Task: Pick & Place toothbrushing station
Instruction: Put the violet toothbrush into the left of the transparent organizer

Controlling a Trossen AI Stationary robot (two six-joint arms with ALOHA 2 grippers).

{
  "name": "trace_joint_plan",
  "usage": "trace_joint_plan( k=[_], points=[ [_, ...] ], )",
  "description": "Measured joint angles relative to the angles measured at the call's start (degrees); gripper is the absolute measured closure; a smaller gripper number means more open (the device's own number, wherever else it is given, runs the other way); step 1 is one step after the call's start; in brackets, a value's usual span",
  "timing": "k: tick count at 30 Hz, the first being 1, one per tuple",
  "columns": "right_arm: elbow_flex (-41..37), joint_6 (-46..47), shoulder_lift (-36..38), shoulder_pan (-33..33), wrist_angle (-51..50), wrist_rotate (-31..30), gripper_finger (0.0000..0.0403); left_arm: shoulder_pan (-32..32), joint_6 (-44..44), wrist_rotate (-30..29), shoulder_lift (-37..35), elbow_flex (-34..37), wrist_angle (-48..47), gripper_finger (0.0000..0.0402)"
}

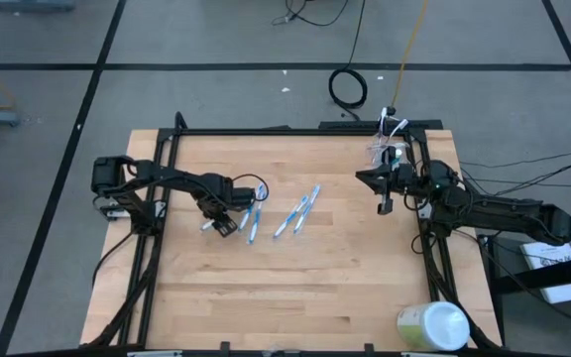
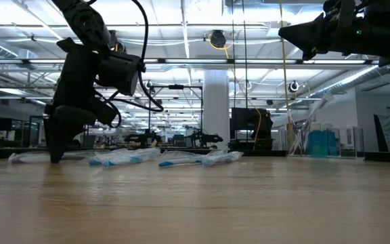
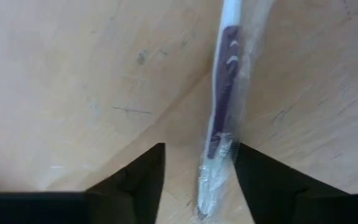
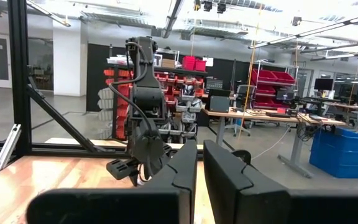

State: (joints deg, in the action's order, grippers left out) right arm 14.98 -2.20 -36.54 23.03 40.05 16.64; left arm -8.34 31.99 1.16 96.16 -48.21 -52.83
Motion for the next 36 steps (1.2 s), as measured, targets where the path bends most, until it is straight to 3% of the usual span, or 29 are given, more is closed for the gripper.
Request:
trace_joint_plan(
  k=[7, 21, 30, 36],
  points=[
    [0.0, 0.0, -0.01, 0.0, 0.01, 0.0, 0.0383, -0.75, 1.55, 1.33, 0.0, -0.07, 0.64, 0.0284],
    [0.0, 0.02, -0.01, 0.0, 0.0, 0.0, 0.0383, -2.62, -5.22, 1.86, -3.09, 0.17, -3.82, 0.0382],
    [0.0, 0.02, -0.01, 0.0, 0.02, -0.02, 0.0383, -2.07, -7.72, -4.3, -10.02, -3.96, -4.31, 0.0367],
    [0.0, 0.02, -0.01, 0.0, 0.02, -0.04, 0.0383, -0.04, -13.78, -11.94, -13.77, -9.34, 0.71, 0.0383]
  ],
)
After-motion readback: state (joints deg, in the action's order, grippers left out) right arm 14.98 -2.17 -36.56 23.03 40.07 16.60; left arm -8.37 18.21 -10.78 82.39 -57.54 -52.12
